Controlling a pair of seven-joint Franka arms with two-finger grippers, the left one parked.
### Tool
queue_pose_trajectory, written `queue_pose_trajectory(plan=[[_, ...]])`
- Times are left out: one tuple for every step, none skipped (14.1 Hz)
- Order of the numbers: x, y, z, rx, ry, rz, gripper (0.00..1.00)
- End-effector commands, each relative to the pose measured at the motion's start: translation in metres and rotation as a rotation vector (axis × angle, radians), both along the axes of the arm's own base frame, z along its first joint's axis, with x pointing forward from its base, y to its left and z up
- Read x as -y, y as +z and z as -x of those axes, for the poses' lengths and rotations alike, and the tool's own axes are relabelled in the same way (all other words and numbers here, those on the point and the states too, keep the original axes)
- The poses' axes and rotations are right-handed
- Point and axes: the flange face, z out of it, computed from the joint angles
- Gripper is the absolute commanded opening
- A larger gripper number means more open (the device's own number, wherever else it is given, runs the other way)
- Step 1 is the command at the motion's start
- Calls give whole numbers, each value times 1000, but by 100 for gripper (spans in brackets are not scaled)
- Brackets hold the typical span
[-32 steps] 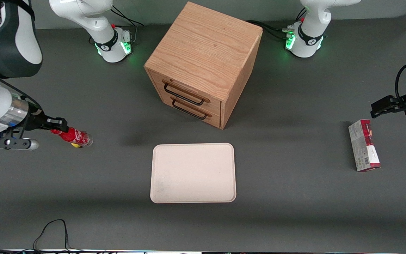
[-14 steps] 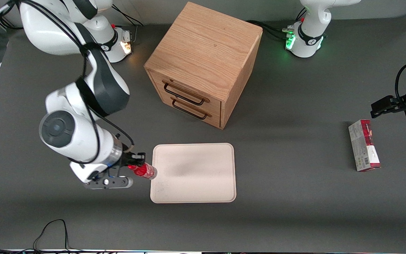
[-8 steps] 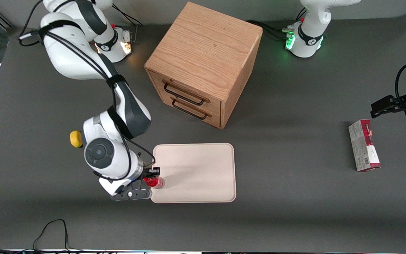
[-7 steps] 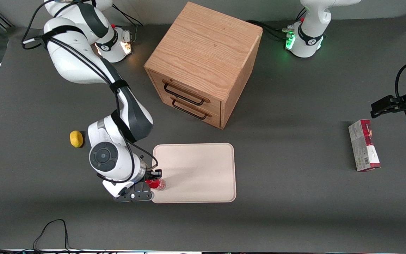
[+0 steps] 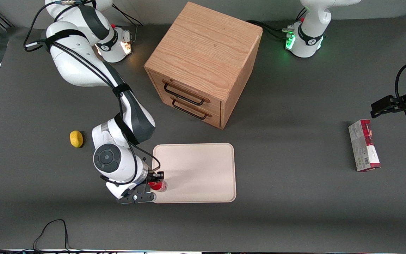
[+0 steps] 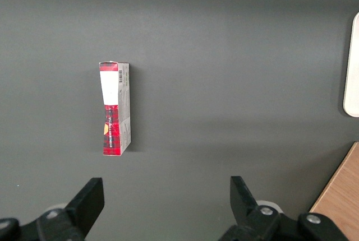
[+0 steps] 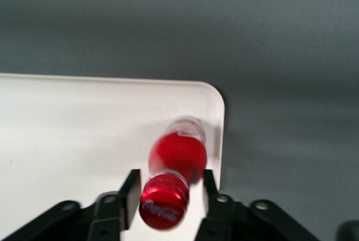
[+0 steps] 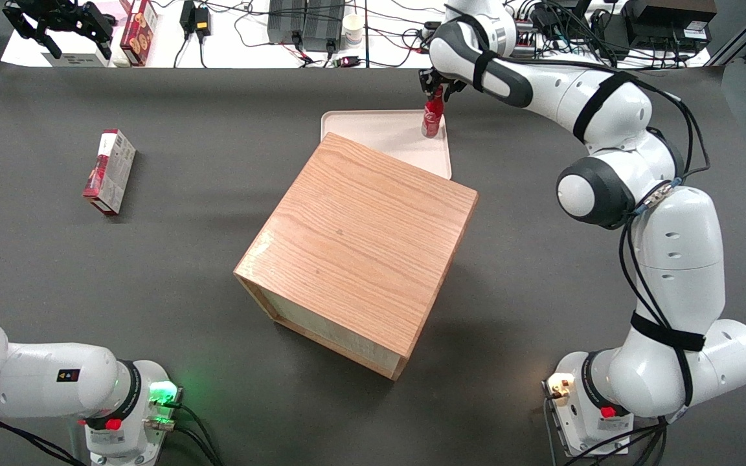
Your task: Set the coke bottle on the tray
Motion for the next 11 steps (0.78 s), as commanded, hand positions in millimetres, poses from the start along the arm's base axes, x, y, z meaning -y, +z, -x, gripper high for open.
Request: queue_pose_trajectory(plan=[[-5,3,1,41,-7,17,100],[-3,9,1,55,1,35,100],[-2,16,1,64,5,47,100],[-1,28,2,74,3,44,100],[2,38,6,66,6,51,100],[6,52,12,58,10,62,100],[15,64,19,52,4,84,100],[29,76,26,48,-9,111,100],[41,89,35,43,-18,129,100],[53,98,44,24,-32,148,100],[70,113,50,1,-64,153,100]])
